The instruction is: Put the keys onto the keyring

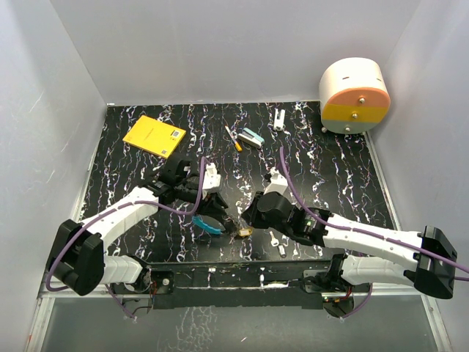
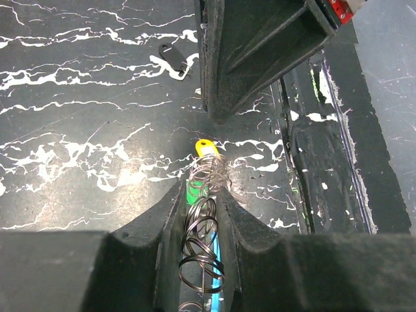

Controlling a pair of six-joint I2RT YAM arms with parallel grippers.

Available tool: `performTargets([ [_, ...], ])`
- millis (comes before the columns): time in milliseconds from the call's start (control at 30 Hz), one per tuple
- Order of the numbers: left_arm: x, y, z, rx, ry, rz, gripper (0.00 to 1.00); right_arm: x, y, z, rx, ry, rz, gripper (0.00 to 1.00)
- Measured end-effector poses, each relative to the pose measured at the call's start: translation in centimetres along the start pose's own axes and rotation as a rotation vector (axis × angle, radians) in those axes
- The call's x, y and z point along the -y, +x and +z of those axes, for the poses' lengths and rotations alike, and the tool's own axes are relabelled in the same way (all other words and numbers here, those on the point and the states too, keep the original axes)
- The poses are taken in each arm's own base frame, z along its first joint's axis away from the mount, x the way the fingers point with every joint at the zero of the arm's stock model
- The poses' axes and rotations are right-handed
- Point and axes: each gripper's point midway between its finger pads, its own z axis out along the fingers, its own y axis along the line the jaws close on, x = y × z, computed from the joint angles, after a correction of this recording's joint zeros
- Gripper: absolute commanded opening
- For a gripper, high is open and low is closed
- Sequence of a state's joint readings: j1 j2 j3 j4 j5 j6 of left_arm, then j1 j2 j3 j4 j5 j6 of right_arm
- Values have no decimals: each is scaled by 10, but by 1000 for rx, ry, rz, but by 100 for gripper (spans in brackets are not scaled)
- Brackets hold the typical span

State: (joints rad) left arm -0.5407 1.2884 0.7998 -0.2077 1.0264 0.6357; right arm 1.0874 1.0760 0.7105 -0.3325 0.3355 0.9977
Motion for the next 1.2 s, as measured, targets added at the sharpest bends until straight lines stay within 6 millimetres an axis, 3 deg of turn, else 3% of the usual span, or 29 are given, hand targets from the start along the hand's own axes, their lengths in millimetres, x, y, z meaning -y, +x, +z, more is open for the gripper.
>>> performTargets([
  [400,-4,-2,3,30,-16,-24,0,-22,-6,-1,24,-126,-91,26],
  [700,1,-5,2,32,-2,-73,0,-19,6,-3,33,-227,-178,38],
  [967,6,-29,-2,64,36,-101,0,-9,20,3,66,-310,-293,43],
  [1200,12,-44,-4,93,73,-140,0,-14,16,1,157,-404,-397,58],
])
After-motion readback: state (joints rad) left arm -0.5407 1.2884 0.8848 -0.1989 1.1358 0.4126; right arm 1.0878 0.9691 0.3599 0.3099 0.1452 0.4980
